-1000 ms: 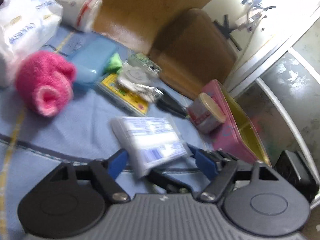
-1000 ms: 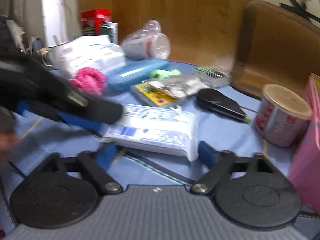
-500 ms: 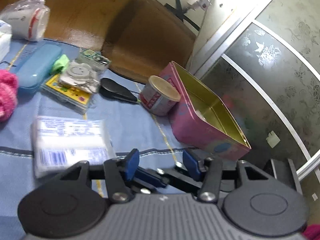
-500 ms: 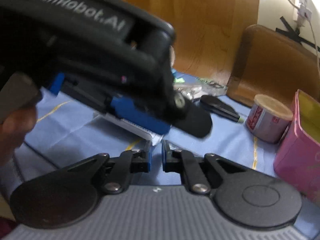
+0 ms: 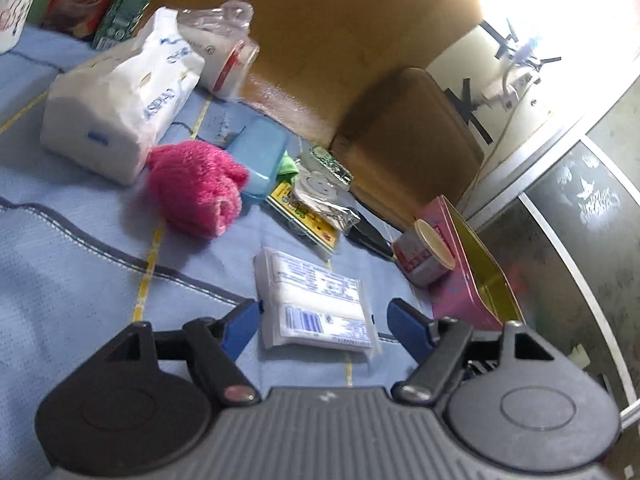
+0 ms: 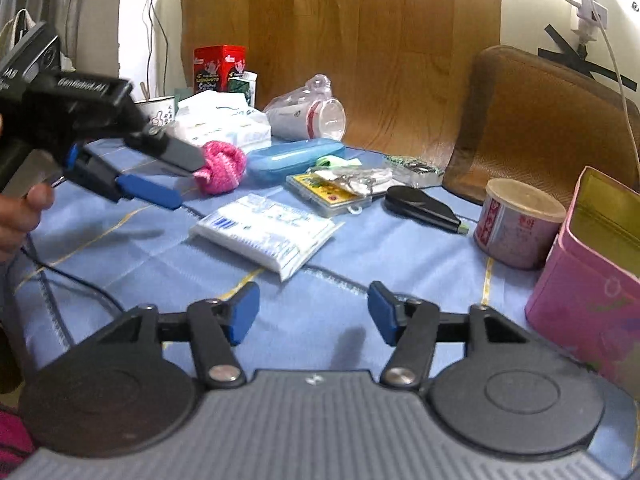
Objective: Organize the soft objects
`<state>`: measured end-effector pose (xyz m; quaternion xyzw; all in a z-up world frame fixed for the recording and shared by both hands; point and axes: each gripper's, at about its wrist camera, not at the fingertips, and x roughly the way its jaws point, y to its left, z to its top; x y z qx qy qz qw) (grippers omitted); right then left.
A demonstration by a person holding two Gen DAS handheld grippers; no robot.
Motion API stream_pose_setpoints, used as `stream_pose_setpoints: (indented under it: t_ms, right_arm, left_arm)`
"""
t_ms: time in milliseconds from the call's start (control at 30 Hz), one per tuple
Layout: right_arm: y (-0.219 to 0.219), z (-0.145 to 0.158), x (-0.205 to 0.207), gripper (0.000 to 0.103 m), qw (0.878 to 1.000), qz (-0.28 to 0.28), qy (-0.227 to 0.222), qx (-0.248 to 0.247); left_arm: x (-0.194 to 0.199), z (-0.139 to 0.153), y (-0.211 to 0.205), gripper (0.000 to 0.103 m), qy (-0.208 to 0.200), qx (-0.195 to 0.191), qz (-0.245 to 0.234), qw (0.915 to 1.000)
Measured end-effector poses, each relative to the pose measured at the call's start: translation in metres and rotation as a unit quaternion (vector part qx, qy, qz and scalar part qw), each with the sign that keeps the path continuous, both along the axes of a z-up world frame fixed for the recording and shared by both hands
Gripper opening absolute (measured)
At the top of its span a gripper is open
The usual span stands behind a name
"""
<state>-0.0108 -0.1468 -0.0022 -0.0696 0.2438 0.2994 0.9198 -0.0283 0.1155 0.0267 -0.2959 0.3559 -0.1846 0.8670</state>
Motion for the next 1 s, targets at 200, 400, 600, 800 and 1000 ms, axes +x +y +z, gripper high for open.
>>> stream_pose_setpoints:
  t_ms: [200, 400, 600, 800, 1000]
  right_arm:
    - [0.009, -0.002, 0.014, 0.067, 1.0, 0.016, 0.02, 0.003]
    - [0.037, -0.006, 0.037, 0.072, 0.998, 0.043, 0.043, -0.021]
    - [0.047, -0.005, 0.033, 0.015, 0.999, 0.031, 0.022, -0.013]
    - [0.04, -0.004, 0.026, 0.007, 1.0, 0.005, 0.015, -0.021]
    - [0.036, -0.005, 0.018, 0.005, 1.0, 0.011, 0.007, -0.027]
  left_arm:
    - [0.026, -0.009, -0.017, 0.078, 0.006, 0.021, -0.037, 0.9991]
    - [0.045, -0.02, -0.019, 0.079, -0.002, 0.019, -0.036, 0.9992]
    - [0.037, -0.021, -0.048, 0.046, 0.006, -0.007, -0.129, 0.9916]
    - [0.029, -0.012, -0.076, 0.046, -0.01, 0.046, -0.141, 0.9889]
    - [0.021, -0.012, -0.065, 0.05, -0.013, 0.039, -0.129, 0.9908]
